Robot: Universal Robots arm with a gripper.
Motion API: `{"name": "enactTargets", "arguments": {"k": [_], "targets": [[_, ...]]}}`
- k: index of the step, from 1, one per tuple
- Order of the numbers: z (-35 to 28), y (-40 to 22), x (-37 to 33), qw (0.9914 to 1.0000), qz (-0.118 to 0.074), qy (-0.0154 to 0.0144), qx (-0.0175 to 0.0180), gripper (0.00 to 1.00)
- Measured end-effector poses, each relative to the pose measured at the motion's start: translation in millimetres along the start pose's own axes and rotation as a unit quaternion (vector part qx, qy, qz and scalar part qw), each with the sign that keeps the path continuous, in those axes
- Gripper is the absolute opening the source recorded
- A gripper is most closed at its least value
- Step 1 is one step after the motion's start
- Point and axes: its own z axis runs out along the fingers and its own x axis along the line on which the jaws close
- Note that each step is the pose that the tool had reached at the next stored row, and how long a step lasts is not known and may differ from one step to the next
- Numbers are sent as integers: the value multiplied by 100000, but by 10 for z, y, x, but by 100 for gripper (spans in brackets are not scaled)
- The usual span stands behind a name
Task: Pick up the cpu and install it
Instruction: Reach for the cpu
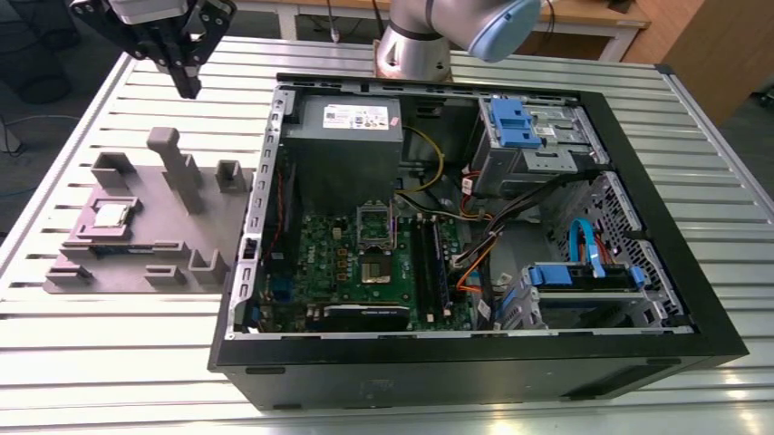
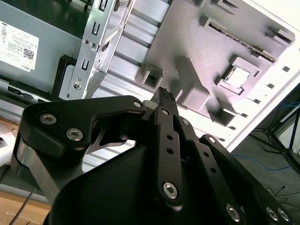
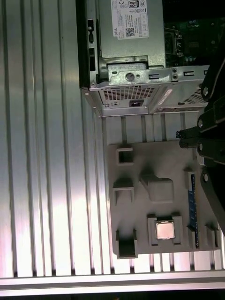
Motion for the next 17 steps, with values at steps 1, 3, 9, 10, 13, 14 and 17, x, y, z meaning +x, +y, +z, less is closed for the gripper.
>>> {"name": "enactTargets", "arguments": {"k": [1, 3, 9, 10, 13, 14, 17], "targets": [[0, 0, 4, 100000, -1, -3, 0, 10], [0, -1, 11, 100000, -3, -1, 0, 10], [0, -3, 34, 100000, -1, -2, 0, 10], [0, -3, 37, 100000, -1, -1, 0, 10], [0, -4, 48, 100000, 1, -1, 1, 10], [0, -4, 52, 100000, 0, 1, 1, 10], [0, -5, 63, 100000, -1, -2, 1, 10]]}}
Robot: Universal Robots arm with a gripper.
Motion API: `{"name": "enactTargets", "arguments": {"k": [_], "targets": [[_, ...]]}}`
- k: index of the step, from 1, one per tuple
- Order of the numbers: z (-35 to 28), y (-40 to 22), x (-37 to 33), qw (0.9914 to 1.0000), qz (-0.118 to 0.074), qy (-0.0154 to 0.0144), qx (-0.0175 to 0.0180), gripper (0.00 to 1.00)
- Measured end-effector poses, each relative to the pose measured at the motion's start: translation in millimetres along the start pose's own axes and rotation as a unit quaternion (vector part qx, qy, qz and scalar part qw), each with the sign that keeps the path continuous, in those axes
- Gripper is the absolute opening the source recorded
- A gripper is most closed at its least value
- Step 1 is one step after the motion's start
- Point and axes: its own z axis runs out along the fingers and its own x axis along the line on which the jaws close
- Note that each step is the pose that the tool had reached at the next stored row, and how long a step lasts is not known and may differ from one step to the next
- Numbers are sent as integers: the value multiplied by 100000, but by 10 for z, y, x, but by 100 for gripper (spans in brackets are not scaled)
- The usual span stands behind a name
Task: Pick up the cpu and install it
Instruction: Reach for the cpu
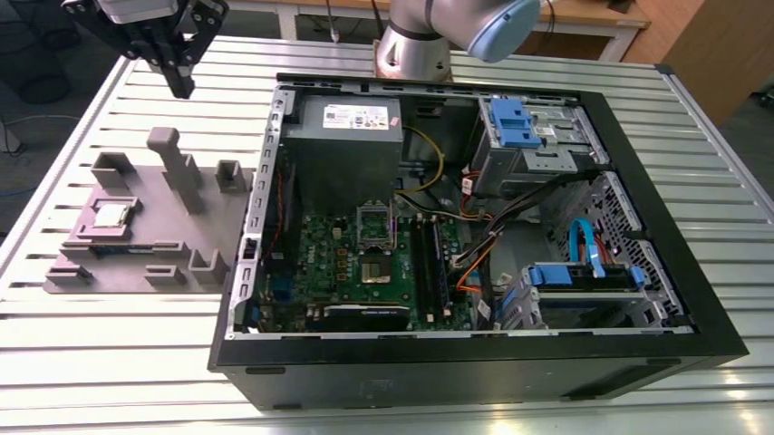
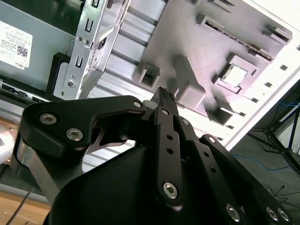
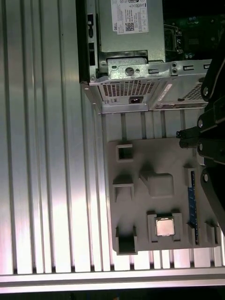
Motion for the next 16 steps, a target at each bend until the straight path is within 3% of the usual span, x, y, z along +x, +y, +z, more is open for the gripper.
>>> {"name": "enactTargets", "arguments": {"k": [16], "targets": [[0, -5, 60, 100000, -2, 0, 0, 10]]}}
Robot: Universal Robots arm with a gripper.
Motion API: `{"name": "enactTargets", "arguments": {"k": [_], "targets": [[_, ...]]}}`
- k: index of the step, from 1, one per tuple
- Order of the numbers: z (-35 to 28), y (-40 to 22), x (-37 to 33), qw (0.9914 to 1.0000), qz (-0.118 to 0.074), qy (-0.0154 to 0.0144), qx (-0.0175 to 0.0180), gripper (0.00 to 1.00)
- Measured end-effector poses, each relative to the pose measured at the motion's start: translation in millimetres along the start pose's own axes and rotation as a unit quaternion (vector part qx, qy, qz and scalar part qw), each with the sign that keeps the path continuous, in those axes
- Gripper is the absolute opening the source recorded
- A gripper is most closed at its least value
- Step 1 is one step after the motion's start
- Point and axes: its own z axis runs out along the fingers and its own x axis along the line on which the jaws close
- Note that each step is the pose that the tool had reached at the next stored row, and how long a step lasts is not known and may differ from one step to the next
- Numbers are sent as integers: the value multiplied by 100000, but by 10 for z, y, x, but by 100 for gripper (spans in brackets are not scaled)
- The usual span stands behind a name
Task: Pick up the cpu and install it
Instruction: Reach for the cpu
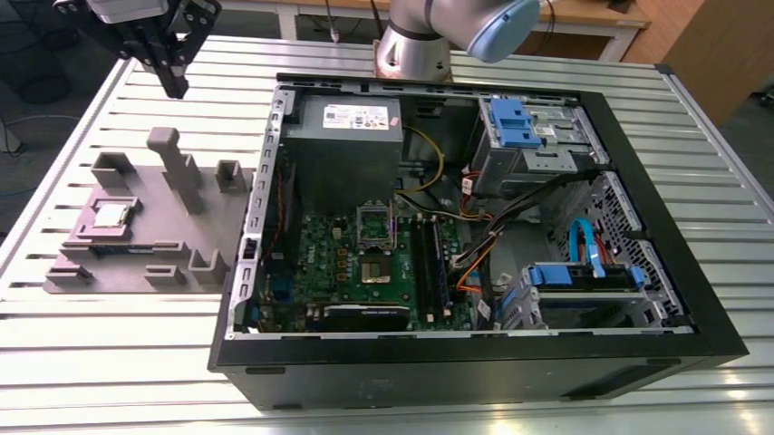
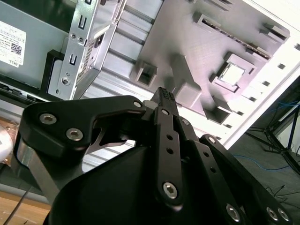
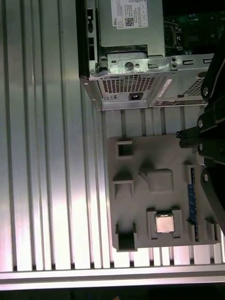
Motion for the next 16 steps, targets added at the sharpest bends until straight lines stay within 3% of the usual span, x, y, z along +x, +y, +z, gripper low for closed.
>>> {"name": "enactTargets", "arguments": {"k": [16], "targets": [[0, -3, 46, 100000, 1, 3, 1, 10]]}}
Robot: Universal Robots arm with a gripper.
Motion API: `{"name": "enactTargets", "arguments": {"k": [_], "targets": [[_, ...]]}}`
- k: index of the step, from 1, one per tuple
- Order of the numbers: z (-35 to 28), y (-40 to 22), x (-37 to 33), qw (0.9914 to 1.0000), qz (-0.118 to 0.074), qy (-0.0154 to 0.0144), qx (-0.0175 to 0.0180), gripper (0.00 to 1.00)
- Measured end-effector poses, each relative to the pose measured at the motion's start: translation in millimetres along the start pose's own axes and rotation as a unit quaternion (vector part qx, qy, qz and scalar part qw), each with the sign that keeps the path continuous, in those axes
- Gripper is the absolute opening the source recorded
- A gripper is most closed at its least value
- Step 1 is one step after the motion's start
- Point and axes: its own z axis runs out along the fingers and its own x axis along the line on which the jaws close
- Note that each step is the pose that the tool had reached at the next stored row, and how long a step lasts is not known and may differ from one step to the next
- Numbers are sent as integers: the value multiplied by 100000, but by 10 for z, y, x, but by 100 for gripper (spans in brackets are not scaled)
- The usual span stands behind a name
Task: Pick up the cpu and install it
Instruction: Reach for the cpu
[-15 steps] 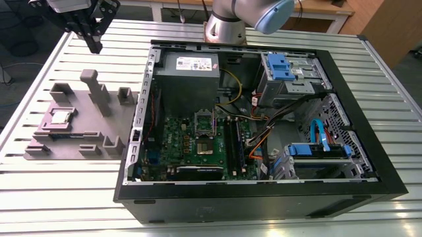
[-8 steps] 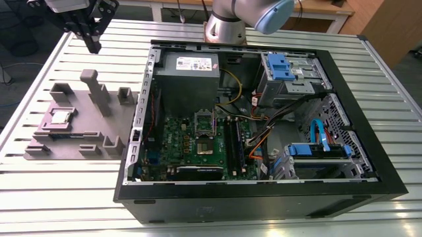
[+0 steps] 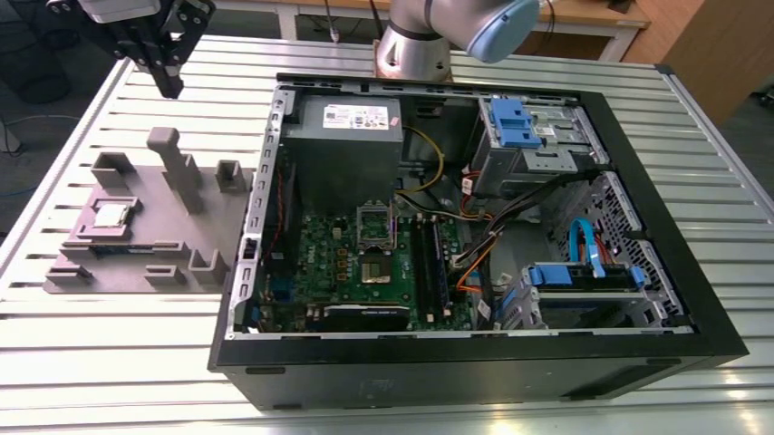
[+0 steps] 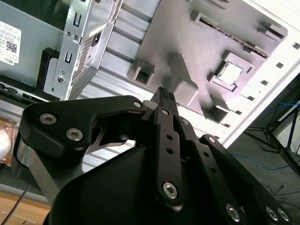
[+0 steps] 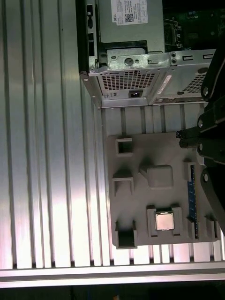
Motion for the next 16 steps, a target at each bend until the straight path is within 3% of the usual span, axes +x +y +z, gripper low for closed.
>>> {"name": "enactTargets", "arguments": {"k": [5, 16], "targets": [[0, 0, 1, 100000, 1, 0, 0, 10], [-1, -7, 87, 100000, 3, -4, -3, 10]]}}
